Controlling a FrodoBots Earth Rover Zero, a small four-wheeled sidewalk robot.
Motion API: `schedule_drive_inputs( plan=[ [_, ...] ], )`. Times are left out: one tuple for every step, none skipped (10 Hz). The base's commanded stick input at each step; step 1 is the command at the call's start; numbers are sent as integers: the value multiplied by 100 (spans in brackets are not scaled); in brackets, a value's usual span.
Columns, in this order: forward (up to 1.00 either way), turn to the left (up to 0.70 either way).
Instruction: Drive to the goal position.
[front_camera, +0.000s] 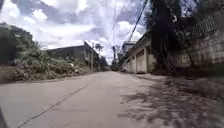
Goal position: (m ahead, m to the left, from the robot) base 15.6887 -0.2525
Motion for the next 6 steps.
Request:
schedule_drive_inputs(
  plan=[
    [50,0],
    [50,0],
    [50,0],
    [50,0],
    [50,0],
    [50,0]
  ],
)
